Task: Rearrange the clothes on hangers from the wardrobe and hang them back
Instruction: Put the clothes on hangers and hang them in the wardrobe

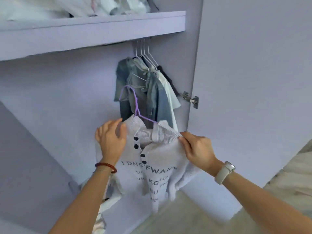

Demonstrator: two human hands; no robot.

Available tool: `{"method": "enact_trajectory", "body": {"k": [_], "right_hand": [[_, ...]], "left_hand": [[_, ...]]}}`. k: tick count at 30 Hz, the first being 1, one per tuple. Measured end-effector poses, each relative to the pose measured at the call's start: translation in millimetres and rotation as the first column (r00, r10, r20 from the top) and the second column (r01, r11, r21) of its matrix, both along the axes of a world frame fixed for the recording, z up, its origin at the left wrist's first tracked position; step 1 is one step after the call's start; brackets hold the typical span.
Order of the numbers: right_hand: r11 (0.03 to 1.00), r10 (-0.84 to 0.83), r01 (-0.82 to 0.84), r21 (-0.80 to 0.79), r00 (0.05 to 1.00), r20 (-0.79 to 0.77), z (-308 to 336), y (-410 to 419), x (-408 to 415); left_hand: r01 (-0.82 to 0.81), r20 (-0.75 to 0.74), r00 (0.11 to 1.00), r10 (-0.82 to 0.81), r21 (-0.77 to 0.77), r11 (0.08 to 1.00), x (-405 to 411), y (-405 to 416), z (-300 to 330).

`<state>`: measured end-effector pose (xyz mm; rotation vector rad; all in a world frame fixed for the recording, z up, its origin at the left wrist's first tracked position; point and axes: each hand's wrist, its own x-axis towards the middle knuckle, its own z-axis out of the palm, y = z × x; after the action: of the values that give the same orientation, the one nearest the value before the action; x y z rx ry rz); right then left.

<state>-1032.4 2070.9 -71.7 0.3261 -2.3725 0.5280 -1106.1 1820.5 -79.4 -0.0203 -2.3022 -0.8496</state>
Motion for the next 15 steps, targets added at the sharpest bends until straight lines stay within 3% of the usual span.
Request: {"method": "enact_trajectory", "body": {"k": [5, 7, 11, 15], "right_hand": [[0.997, -0.013, 0.017, -0.072, 0.998, 0.068, 16, -40, -75], [0.988, 0.006, 0.015, -0.156, 0.991, 0.133, 21, -46, -103], [0.964, 0.017, 0.015, -0.265, 0.993, 0.117, 41, -60, -162], [0.936, 0.016, 0.012, -0.352, 0.997, 0.078, 69, -78, -239]], "left_hand": [[-0.117, -0.248, 0.966, 0.079, -0.143, 0.983, -19, -9, 51], [-0.168, -0.366, 0.928, 0.074, -0.231, 0.958, -26, -5, 75], [-0.294, -0.542, 0.838, 0.057, -0.361, 0.885, -53, 11, 128], [-0.499, -0.555, 0.804, 0.214, -0.433, 0.751, -101, 19, 166]]}}
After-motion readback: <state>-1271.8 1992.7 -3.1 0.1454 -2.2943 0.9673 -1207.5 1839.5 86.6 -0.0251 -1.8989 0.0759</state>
